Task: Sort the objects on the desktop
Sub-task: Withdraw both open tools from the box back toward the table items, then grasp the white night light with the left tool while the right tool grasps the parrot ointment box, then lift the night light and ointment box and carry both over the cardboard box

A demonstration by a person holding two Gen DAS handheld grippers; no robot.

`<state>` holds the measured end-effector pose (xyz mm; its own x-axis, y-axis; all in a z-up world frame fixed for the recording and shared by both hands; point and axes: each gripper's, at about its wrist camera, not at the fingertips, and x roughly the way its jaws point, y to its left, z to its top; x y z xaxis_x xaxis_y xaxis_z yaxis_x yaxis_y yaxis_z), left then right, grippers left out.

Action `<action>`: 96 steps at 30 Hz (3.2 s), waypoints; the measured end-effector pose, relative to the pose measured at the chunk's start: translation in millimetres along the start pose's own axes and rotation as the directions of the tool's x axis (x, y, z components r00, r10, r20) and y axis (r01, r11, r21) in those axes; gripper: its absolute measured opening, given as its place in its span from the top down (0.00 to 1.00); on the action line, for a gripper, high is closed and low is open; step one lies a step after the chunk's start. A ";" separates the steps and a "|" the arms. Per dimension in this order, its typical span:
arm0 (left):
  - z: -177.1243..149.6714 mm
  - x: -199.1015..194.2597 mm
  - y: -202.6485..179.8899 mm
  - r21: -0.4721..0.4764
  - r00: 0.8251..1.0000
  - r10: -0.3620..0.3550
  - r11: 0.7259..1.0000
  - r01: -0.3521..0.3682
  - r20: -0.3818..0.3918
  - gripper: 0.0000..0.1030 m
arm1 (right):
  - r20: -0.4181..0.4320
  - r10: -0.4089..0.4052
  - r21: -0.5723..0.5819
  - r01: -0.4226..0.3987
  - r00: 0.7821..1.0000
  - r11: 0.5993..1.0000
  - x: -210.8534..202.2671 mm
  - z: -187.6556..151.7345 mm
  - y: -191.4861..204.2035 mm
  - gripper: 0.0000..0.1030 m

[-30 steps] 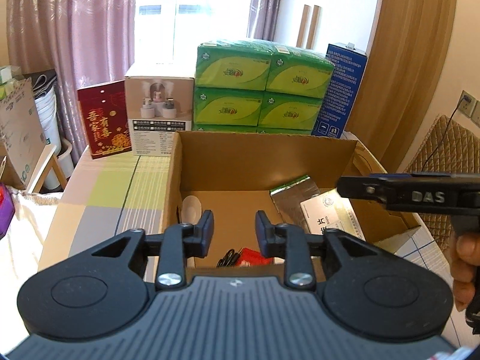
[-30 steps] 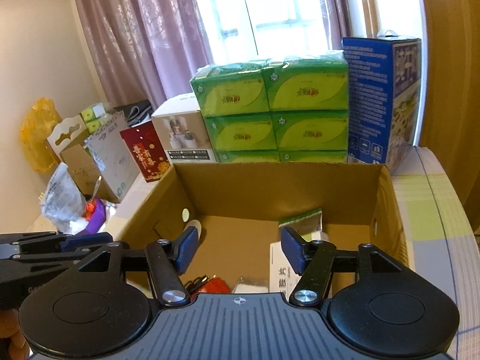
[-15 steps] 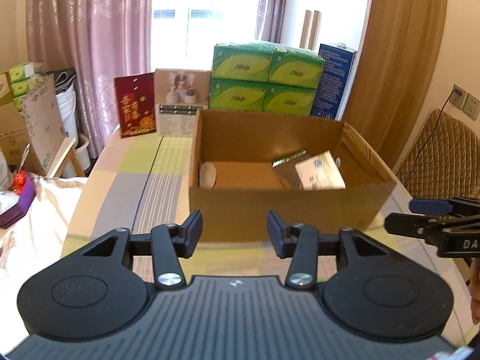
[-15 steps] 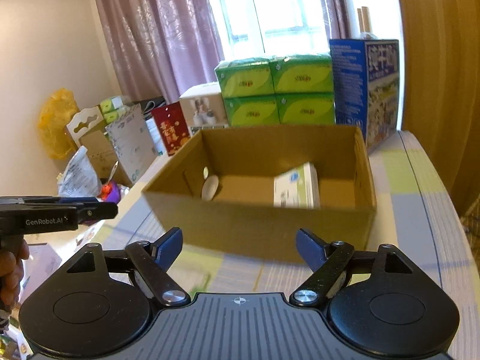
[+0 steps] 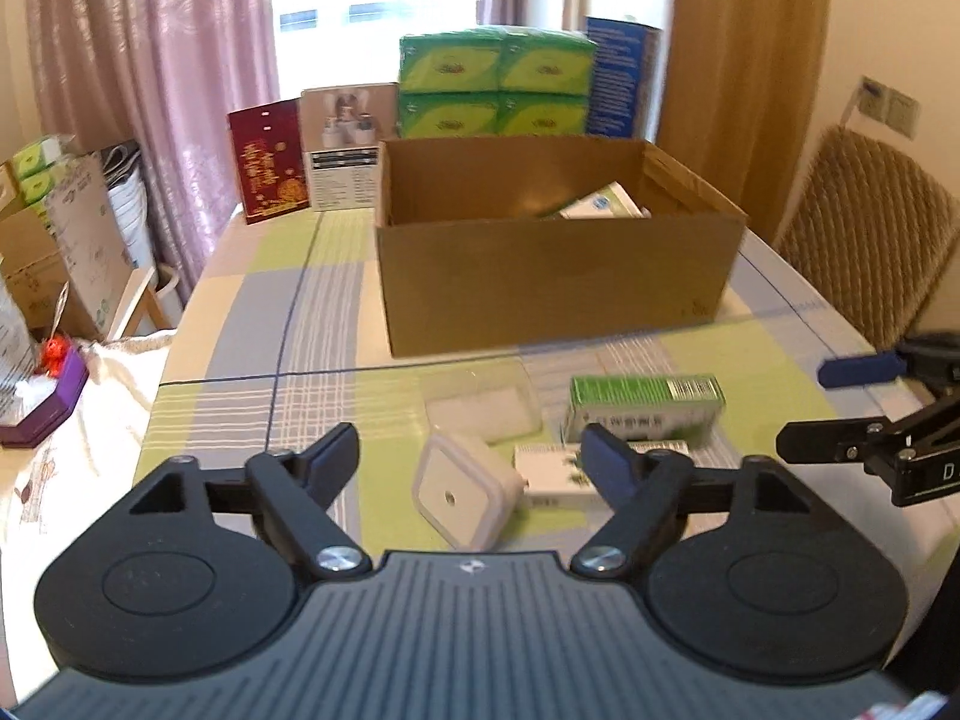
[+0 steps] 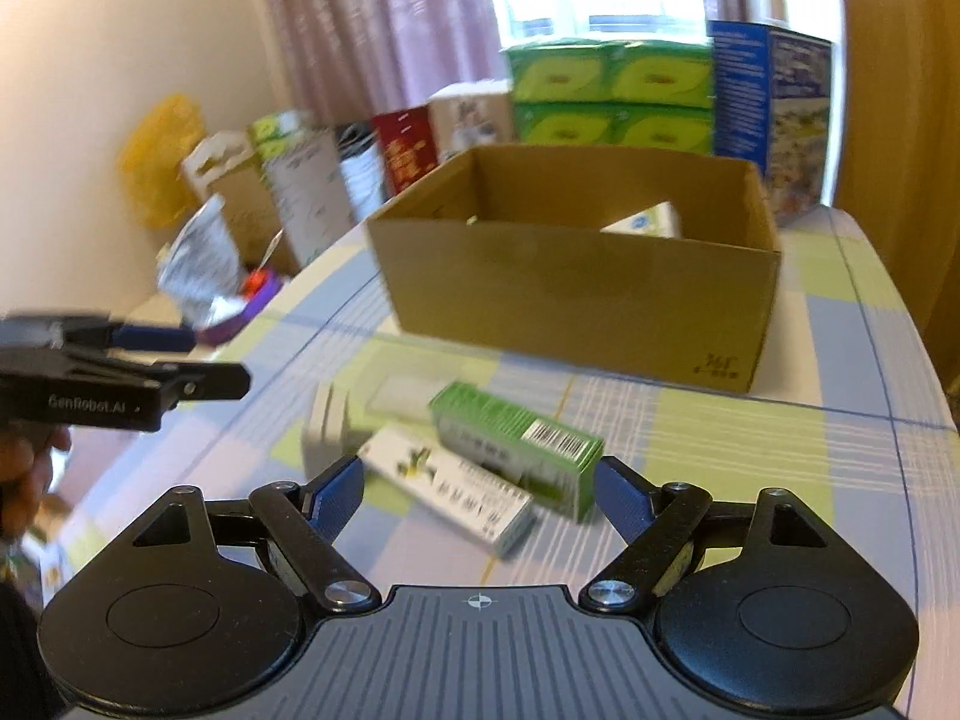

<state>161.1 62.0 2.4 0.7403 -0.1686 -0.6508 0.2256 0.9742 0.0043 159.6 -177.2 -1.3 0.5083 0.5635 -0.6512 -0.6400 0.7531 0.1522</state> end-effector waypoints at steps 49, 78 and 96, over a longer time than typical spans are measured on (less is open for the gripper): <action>-28.3 116.8 26.4 0.405 0.923 -0.283 0.836 0.371 -0.262 0.40 | -0.422 0.050 -0.430 -0.248 0.905 0.868 153.6 1.0 22.1 0.66; -67.0 73.0 -39.4 0.222 0.958 -0.196 0.945 0.242 -0.209 0.39 | -0.219 -0.035 -0.081 0.017 0.975 0.997 87.9 -61.0 9.8 0.55; -64.9 70.0 -38.4 0.192 0.963 -0.173 0.958 0.214 -0.207 0.41 | -0.190 -0.058 -0.047 0.050 0.980 0.998 93.4 -59.6 12.0 0.66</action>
<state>163.2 22.5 -92.7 0.5426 -0.3000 -0.7846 0.4958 0.8684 0.0107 165.0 -135.7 -104.6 0.4261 0.4441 -0.7882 -0.6404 0.7634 0.0840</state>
